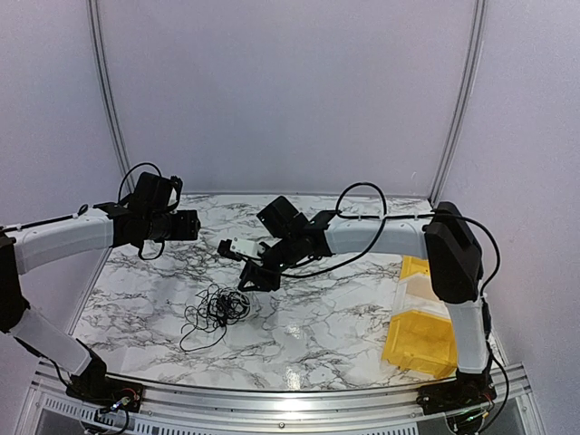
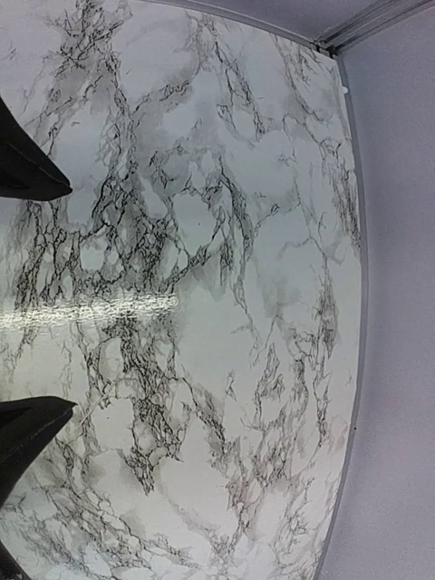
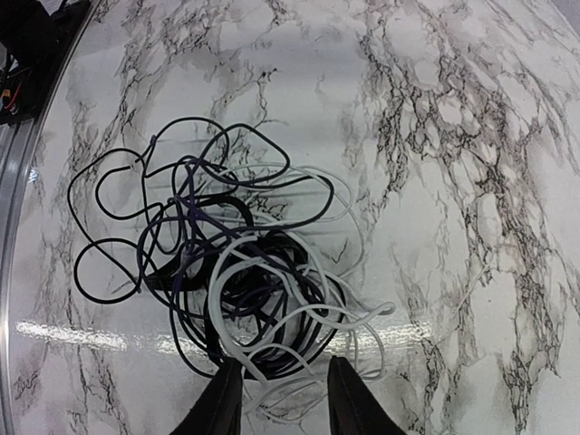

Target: Untangle the cables

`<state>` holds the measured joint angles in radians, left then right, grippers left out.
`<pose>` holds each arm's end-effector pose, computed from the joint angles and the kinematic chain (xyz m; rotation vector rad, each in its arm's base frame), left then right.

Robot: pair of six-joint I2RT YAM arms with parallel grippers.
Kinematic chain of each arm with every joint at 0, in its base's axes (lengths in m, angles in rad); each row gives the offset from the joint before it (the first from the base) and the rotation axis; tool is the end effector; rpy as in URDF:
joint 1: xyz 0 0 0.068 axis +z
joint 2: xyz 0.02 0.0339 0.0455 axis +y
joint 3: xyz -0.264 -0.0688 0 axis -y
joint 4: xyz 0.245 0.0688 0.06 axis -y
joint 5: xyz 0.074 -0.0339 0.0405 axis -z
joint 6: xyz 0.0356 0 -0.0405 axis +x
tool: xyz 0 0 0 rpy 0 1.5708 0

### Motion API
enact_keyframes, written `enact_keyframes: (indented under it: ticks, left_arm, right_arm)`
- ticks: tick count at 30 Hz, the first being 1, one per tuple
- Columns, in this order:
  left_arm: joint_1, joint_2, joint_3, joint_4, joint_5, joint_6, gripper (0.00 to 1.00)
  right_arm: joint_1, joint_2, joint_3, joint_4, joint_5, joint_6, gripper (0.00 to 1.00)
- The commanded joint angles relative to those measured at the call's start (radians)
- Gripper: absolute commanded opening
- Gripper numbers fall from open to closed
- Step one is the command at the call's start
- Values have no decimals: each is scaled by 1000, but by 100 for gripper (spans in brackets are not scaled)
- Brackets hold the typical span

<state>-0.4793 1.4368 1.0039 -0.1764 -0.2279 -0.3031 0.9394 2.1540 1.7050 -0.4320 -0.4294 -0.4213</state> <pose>0.2889 -0.1411 0.2646 0.0618 2.1682 -0.2015 0.2713 0.3961 0.1995 -1.7115 1.8060 0.7511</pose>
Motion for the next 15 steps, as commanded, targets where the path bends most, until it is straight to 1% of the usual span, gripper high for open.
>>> enact_keyframes:
  ticks: [1, 4, 7, 9, 12, 14, 15]
  left_arm:
    - [1, -7, -1, 14, 2, 7, 77]
    - [1, -24, -6, 17, -41, 14, 77]
    - [1, -37, -12, 17, -77, 41, 77]
    - [1, -55, -19, 18, -80, 50, 77]
    - [-8, -114, -46, 47, -17, 56, 77]
    - [-21, -178, -112, 145, 61, 71, 77]
    - [-28, -221, -163, 236, 121, 76, 78]
  right_arm:
    - [15, 37, 57, 6, -27, -5, 31]
    - [14, 48, 69, 6, -48, -6, 31]
    - [15, 52, 81, 12, -52, -8, 22]
    - [15, 48, 88, 6, -54, -10, 11]
    - [14, 17, 95, -28, -66, -18, 0]
    - [14, -34, 81, -37, -79, -18, 0]
    - [15, -65, 70, -38, -83, -16, 0]
